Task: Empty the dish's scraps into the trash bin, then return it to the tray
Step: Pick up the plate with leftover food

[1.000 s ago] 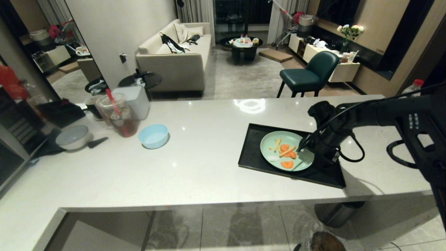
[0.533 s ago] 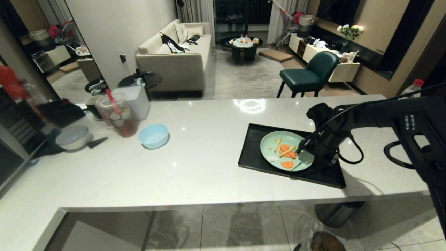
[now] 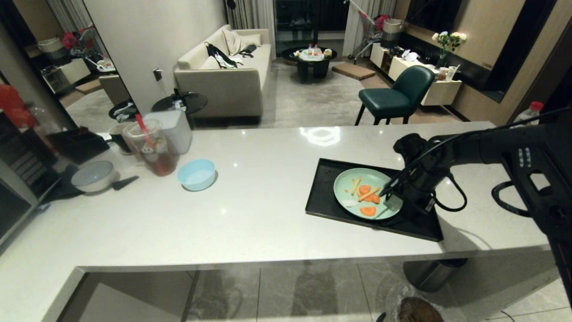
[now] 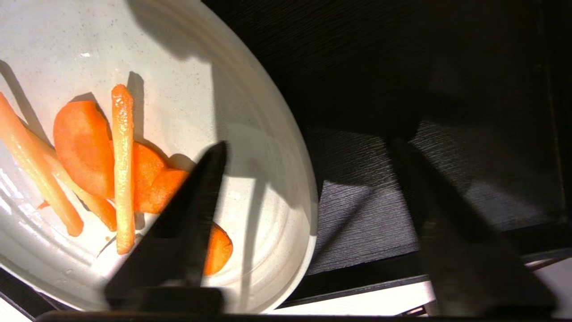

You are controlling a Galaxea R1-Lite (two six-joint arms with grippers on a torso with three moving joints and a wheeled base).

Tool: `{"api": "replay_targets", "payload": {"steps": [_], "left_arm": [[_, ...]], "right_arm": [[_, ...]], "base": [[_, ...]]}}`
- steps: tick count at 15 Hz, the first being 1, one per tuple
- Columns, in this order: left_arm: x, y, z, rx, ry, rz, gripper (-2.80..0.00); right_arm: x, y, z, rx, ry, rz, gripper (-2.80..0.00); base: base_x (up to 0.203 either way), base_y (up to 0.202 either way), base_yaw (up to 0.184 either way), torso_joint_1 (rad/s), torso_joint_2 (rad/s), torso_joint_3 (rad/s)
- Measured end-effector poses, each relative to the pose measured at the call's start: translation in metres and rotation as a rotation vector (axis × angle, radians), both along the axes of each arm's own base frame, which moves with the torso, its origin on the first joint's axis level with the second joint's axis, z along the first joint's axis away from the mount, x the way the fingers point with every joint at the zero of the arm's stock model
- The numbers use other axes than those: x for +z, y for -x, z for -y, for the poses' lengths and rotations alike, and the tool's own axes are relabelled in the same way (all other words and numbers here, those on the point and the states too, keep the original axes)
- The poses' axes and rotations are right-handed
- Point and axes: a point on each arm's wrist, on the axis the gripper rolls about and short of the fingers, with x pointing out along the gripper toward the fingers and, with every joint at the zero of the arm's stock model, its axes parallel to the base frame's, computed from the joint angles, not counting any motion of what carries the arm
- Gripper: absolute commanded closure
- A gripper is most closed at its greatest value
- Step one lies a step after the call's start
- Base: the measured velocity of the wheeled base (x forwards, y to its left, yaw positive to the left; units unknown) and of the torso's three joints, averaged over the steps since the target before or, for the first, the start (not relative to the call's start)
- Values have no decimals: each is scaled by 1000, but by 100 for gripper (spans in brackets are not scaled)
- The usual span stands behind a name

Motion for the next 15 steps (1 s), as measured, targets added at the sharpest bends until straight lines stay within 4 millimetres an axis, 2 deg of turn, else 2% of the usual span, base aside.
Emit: {"api": "replay_targets", "payload": {"steps": [15], "left_arm": [[0, 0, 0, -1, 0, 0, 0]], "right_arm": [[0, -1, 1, -42, 16, 7, 0]], "base": [[0, 0, 0, 0, 0, 0]]}}
